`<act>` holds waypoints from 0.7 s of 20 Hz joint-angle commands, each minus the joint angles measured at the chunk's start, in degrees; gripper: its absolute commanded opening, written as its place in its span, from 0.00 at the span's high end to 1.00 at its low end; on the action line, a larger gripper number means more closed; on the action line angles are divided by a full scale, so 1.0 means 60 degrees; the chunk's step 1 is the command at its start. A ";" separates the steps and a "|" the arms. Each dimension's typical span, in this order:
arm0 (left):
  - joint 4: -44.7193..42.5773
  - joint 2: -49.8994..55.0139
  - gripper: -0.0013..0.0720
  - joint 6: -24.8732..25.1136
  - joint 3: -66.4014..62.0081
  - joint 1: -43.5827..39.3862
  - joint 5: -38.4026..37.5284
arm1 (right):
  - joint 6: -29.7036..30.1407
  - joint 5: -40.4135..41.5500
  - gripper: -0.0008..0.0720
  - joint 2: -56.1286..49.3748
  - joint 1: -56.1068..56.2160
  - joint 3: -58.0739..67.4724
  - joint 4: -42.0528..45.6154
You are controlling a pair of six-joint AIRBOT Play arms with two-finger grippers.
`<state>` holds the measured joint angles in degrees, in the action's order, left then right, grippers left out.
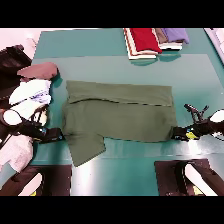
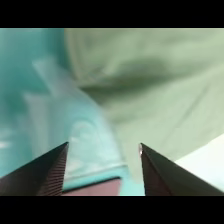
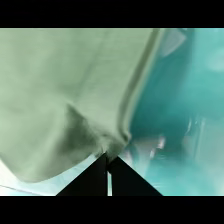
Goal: Fold the shirts.
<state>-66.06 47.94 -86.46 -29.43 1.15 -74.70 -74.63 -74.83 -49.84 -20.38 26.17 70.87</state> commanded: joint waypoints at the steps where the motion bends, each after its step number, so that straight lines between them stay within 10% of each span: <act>1: 0.1053 -0.0175 0.26 0.0189 0.0951 -0.0342 0.0670 | -0.0058 -0.0171 0.96 0.0295 0.0076 0.0025 -0.0149; 8: 0.1133 -0.0175 0.26 -0.0208 0.1381 -0.1264 0.1734 | -0.0109 -0.0393 0.96 -0.0645 0.1020 0.1413 -0.0135; 11: 0.1162 -0.0175 0.64 -0.0262 0.1381 -0.1264 0.1887 | -0.0237 -0.0525 0.96 -0.0892 0.1432 0.2044 -0.0131; 14: 0.1198 -0.0175 0.64 -0.0262 0.1384 -0.1264 0.1880 | -0.0284 -0.0528 0.96 -0.0769 0.1537 0.2248 -0.0124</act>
<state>-59.27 46.94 -87.83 -21.23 -6.31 -64.25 -75.90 -77.78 -54.48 -12.29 37.85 70.08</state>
